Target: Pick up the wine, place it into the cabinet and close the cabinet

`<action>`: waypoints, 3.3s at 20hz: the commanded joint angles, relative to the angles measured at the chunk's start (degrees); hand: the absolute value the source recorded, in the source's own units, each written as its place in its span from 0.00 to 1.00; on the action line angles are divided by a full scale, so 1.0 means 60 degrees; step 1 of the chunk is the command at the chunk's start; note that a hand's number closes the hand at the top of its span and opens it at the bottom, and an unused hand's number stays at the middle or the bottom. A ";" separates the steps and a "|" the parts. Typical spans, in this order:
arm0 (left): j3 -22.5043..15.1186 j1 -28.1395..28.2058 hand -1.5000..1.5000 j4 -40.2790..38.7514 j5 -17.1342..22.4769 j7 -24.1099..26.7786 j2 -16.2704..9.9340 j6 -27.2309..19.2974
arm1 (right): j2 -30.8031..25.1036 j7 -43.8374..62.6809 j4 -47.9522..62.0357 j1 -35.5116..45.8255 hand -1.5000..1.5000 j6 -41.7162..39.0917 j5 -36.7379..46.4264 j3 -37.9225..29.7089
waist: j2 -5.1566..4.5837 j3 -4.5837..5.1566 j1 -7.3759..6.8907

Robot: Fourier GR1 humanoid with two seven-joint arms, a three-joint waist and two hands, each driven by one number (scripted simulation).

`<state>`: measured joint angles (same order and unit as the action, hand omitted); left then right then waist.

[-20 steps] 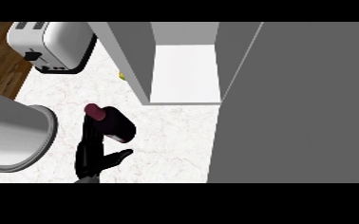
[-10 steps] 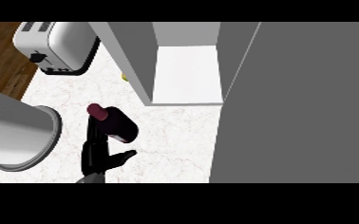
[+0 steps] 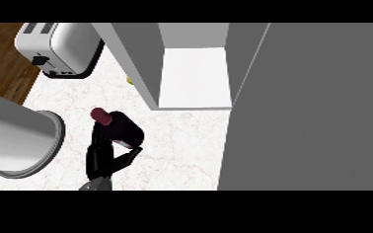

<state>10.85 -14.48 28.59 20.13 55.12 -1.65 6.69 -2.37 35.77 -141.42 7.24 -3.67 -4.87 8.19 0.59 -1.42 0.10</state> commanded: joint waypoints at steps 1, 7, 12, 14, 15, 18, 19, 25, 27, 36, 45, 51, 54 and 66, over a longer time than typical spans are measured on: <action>0.0267 -0.0871 1.00 -0.0613 0.0172 -0.0063 -0.0056 0.0100 | -0.0061 0.0259 -0.0518 -0.0034 0.00 -0.0047 -0.0544 -0.0167 | -0.0120 0.0247 0.0112; 0.0531 -0.1754 1.00 -0.1439 0.0495 -0.0255 -0.0117 0.0563 | 0.0294 -0.0081 -0.0558 -0.0611 0.00 0.0074 0.0493 0.0834 | -0.0117 0.0247 0.0096; 0.0343 -0.1547 1.00 -0.1040 0.0513 -0.0824 -0.0267 0.1079 | -0.0306 -0.0136 -0.0670 -0.0958 0.00 -0.0584 -0.1008 -0.0565 | -0.0091 0.0233 0.0025; 0.0359 -0.1329 1.00 -0.1097 0.0588 -0.1357 -0.0960 0.1952 | -0.0043 -0.0280 -0.0782 -0.1127 0.00 -0.0383 -0.0510 -0.0251 | -0.0083 0.0233 0.0021; 0.0265 -0.0904 1.00 -0.1032 0.0543 -0.1069 -0.0702 0.1994 | 0.0037 -0.0477 -0.0353 -0.0719 0.00 -0.0353 -0.0420 -0.0236 | -0.0090 0.0236 -0.0007; 0.0339 -0.0972 1.00 -0.0959 0.0676 -0.1741 -0.1431 0.2654 | -0.0030 -0.0090 -0.0279 -0.0337 0.00 -0.0212 -0.0506 -0.0546 | -0.0094 0.0238 -0.0004; 0.0236 -0.0779 1.00 -0.0803 0.0625 -0.1373 -0.0932 0.2418 | -0.0148 -0.0515 -0.0101 -0.0567 0.00 -0.0605 -0.0910 -0.0734 | -0.0096 0.0236 0.0002; 0.0224 -0.0263 1.00 0.0325 0.0869 -0.1455 -0.1110 0.2669 | 0.0101 -0.0273 -0.0582 -0.0704 0.00 -0.0317 -0.0386 -0.0130 | -0.0087 0.0237 -0.0010; 0.0060 -0.0672 1.00 0.0985 0.1118 -0.2614 -0.0701 0.2365 | -0.0139 0.0002 -0.0632 -0.0651 0.00 -0.0471 -0.0722 -0.0525 | -0.0073 0.0231 -0.0019; -0.1600 0.1413 1.00 0.5012 0.0471 -0.3743 0.0216 0.1406 | 0.0133 -0.0069 -0.0431 -0.0480 0.00 -0.0265 -0.0431 -0.0353 | -0.0055 0.0226 -0.0088; -0.4494 0.2274 1.00 0.7050 0.1635 -0.4432 0.0272 -0.1144 | 0.0016 -0.0380 -0.0586 -0.1079 0.00 -0.0687 -0.0749 -0.0503 | -0.0077 0.0232 0.0010; -0.5523 0.2058 1.00 0.7990 0.2269 -0.5085 0.0274 -0.2771 | 0.0273 -0.0148 -0.0430 -0.0710 0.00 -0.0376 -0.0321 -0.0091 | -0.0086 0.0236 0.0008; -0.5736 0.1646 1.00 0.6692 0.3049 -0.4220 0.0275 -0.2929 | 0.0052 -0.0357 -0.0176 -0.0748 0.00 -0.0630 -0.0509 -0.0497 | -0.0097 0.0239 0.0030; -0.7126 -0.0351 1.00 0.3932 0.5177 -0.2201 0.0275 -0.3619 | 0.0201 -0.0426 0.0437 -0.0354 0.00 -0.0603 -0.0569 -0.0485 | -0.0113 0.0243 0.0075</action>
<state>-28.68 -12.94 58.56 46.21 36.62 -0.01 -15.03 -1.87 32.52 -139.10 4.03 -8.23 -7.55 4.47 -0.05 0.02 0.53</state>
